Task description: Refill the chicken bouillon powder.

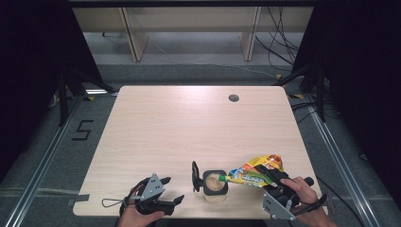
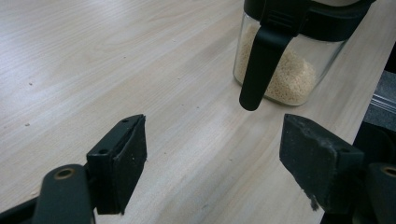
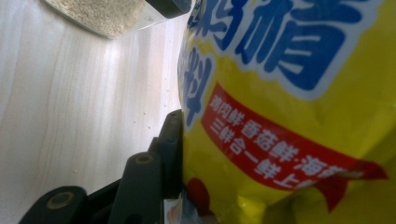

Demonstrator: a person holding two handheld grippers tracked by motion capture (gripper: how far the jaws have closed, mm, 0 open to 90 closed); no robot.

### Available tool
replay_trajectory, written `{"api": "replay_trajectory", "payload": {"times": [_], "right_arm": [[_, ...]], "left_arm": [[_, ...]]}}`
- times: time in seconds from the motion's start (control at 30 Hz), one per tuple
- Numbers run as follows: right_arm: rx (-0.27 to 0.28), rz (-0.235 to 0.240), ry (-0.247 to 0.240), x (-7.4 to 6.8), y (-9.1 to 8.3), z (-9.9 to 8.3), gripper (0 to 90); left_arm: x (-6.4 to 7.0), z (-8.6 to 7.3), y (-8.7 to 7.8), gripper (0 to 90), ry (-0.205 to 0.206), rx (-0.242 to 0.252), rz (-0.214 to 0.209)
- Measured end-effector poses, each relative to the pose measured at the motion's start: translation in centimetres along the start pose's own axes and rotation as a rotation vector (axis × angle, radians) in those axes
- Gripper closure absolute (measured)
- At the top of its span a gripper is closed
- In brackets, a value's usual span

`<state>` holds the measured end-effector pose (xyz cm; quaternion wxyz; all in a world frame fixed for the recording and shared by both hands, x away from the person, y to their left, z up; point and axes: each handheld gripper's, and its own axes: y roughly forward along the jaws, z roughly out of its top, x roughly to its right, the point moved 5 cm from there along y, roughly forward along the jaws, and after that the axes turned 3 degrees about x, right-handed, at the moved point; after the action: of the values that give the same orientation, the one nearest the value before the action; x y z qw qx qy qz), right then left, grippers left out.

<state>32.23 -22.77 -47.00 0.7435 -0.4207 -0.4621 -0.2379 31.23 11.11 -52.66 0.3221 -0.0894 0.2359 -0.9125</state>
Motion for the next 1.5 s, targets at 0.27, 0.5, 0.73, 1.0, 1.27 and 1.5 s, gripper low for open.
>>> {"api": "replay_trajectory", "payload": {"times": [0.27, 0.5, 0.73, 1.0, 1.27, 1.5], "right_arm": [[0.056, 0.041, 0.079, -0.3, 0.3, -0.5, 61.0], [0.111, 0.078, 0.173, -0.7, 0.6, -0.7, 61.7], [0.177, 0.104, 0.285, -0.6, 1.1, -1.4, 62.3], [0.195, 0.131, 0.483, -0.6, 1.2, -3.5, 62.9], [0.216, 0.116, 0.585, -0.2, 1.1, -4.7, 62.3], [0.194, 0.143, 0.628, -0.1, 1.0, -5.2, 59.6]], "left_arm": [[-0.1, 0.0, 0.1, 22.9, -0.004, 0.008, -0.003], [0.2, 0.0, 0.1, 22.9, -0.037, 0.003, -0.001], [-0.1, -0.1, 0.0, 22.9, 0.012, -0.018, 0.001], [-0.2, -0.1, 0.1, 22.9, 0.014, -0.009, -0.001], [0.0, -0.1, 0.1, 22.9, -0.013, -0.005, 0.003], [-0.1, 0.0, 0.0, 23.0, 0.001, 0.005, 0.000]]}}
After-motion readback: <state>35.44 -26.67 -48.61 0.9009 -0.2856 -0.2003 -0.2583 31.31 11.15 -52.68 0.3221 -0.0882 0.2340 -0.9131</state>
